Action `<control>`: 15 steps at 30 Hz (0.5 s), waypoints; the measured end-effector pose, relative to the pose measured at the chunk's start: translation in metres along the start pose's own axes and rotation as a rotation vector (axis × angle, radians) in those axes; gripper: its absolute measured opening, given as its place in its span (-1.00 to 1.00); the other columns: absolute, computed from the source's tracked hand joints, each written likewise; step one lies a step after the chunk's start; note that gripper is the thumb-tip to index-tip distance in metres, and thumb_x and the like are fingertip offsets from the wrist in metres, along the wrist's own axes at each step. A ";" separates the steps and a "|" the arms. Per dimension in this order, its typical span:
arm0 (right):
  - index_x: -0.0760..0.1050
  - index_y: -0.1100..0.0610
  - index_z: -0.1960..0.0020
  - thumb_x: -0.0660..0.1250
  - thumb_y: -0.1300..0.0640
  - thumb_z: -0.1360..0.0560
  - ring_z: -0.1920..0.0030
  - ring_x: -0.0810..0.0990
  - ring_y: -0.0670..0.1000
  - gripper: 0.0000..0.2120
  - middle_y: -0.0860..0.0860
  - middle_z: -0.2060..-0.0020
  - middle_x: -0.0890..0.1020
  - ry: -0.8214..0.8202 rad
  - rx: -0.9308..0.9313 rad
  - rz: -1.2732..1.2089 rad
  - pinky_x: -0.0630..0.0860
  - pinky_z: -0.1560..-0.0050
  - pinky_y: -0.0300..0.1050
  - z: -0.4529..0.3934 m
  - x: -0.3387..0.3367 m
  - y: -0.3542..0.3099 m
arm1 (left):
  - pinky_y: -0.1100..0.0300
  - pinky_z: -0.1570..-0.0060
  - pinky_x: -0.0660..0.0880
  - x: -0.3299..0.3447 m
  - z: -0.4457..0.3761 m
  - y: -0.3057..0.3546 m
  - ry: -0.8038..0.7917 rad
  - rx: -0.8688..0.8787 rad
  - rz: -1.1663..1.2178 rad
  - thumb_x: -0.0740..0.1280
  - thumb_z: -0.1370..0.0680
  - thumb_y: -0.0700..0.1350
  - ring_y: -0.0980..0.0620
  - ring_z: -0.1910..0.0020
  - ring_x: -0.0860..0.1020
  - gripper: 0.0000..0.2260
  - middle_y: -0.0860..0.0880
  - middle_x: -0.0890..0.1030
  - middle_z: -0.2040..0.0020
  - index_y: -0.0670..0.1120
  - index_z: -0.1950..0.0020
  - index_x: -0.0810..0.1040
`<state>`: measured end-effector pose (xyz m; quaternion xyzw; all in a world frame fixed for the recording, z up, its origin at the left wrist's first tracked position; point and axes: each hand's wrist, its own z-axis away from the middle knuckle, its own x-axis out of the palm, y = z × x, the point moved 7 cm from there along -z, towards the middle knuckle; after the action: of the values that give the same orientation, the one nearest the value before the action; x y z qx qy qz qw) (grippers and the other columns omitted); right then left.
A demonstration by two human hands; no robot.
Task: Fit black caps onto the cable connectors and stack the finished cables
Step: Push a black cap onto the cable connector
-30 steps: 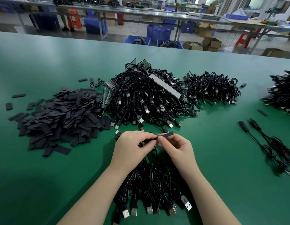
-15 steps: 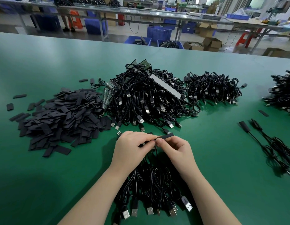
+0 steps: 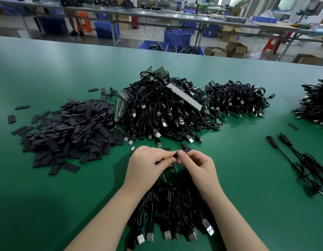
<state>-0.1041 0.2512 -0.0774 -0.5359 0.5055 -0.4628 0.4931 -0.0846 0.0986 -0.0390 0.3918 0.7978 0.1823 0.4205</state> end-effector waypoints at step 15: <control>0.55 -0.19 -0.23 0.42 0.20 -0.53 0.16 0.64 -0.09 -0.62 -0.10 0.15 0.73 0.127 -0.083 0.019 0.54 0.08 -0.30 0.005 -0.002 -0.005 | 0.46 -0.06 0.33 -0.002 0.002 -0.013 0.025 -0.167 0.029 0.54 -0.40 -0.09 0.19 0.08 0.59 -0.84 0.16 0.71 0.16 0.05 0.03 0.73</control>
<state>-0.0984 0.2539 -0.0726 -0.5208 0.5594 -0.4698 0.4416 -0.0888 0.0885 -0.0471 0.3644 0.7793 0.2592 0.4390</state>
